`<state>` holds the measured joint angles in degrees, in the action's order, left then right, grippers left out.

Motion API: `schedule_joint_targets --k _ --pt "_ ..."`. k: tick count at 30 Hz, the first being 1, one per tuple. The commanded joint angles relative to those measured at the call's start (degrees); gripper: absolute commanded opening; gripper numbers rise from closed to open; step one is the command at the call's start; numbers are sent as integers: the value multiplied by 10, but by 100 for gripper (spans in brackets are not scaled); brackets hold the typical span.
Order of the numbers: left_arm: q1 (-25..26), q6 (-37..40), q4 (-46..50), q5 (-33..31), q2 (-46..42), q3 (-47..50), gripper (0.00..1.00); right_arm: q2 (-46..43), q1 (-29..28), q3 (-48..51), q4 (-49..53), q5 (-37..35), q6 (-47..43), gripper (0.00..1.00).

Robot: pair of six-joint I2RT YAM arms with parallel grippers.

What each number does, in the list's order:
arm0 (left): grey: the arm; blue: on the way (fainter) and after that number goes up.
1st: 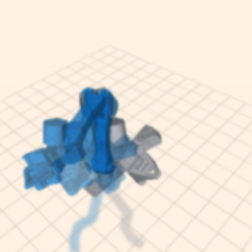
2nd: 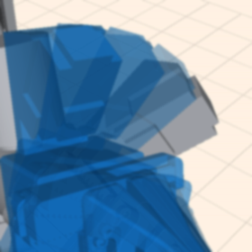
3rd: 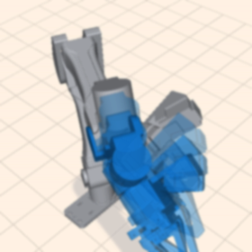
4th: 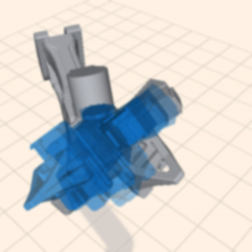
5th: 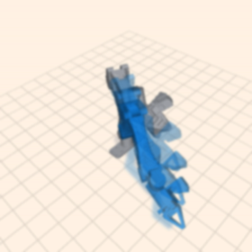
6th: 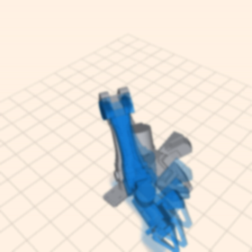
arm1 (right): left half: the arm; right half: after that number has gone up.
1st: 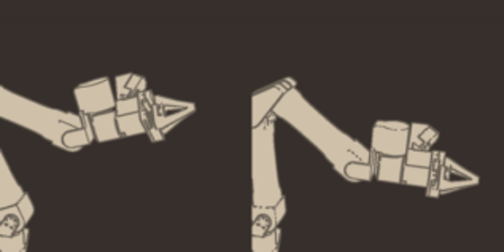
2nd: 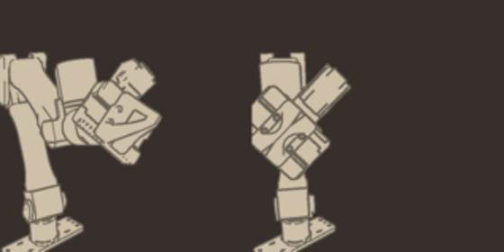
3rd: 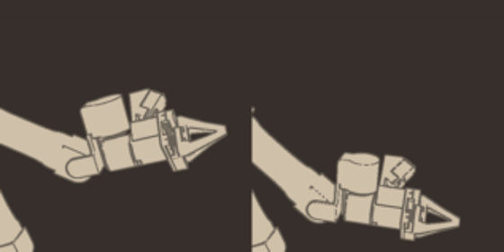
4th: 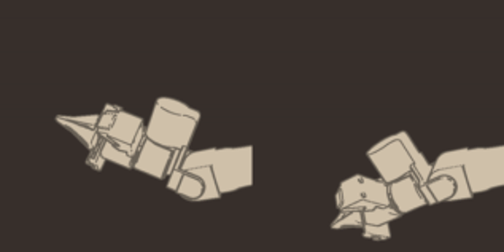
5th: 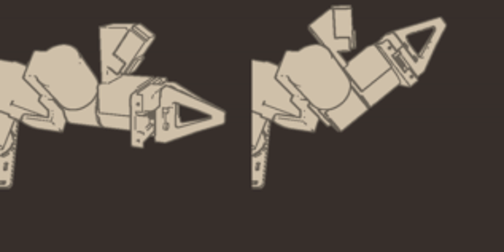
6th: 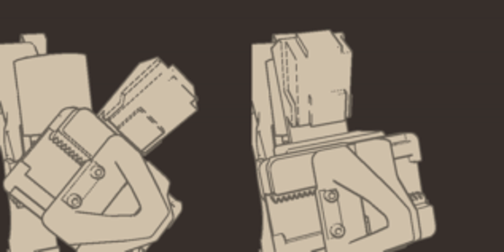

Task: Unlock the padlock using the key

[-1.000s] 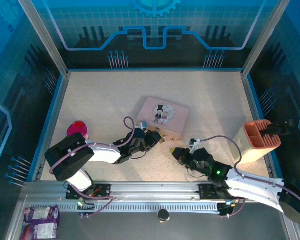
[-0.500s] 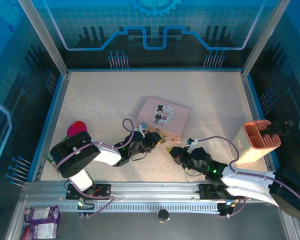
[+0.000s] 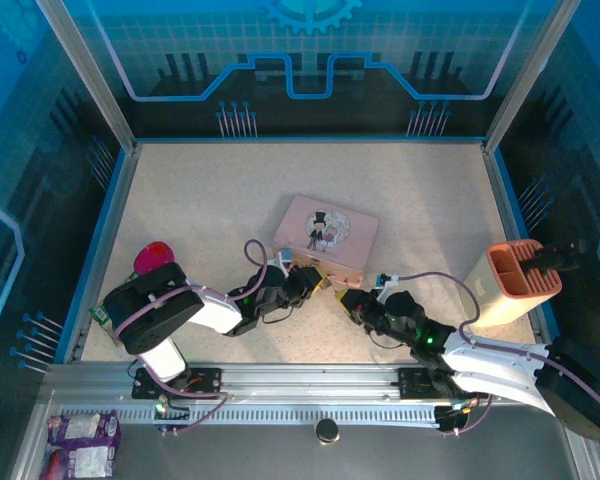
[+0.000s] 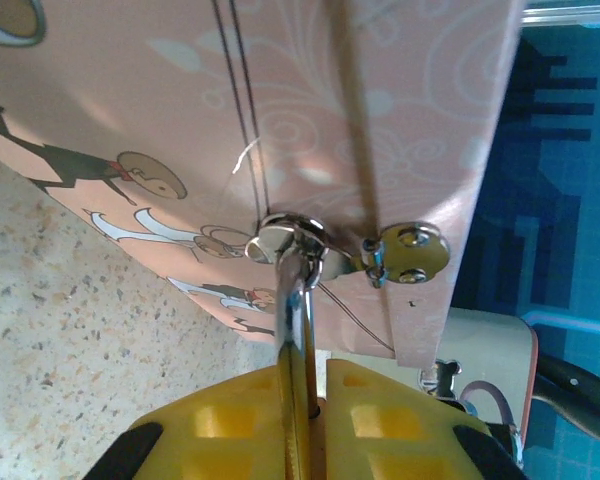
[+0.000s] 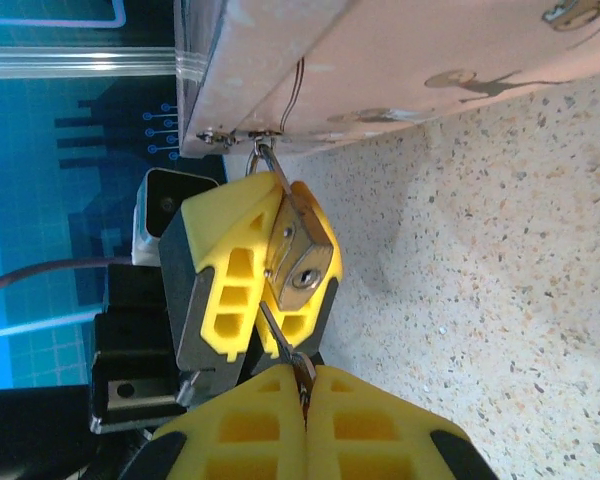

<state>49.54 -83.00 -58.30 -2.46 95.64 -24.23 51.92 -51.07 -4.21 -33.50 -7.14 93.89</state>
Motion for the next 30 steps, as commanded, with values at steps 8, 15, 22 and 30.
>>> schedule_joint_targets --k 8,15,22,30 --pt "15 -12 -98 6 -4 8 0 38 12 -4 -35 28 4 0" --pt "16 -9 -92 5 -4 5 0 54 13 0 -55 31 9 0" --pt "14 -4 -88 3 1 -2 0 23 12 10 -27 24 7 0" --pt "13 7 -74 -3 -11 -7 0 -22 11 13 27 21 4 0"
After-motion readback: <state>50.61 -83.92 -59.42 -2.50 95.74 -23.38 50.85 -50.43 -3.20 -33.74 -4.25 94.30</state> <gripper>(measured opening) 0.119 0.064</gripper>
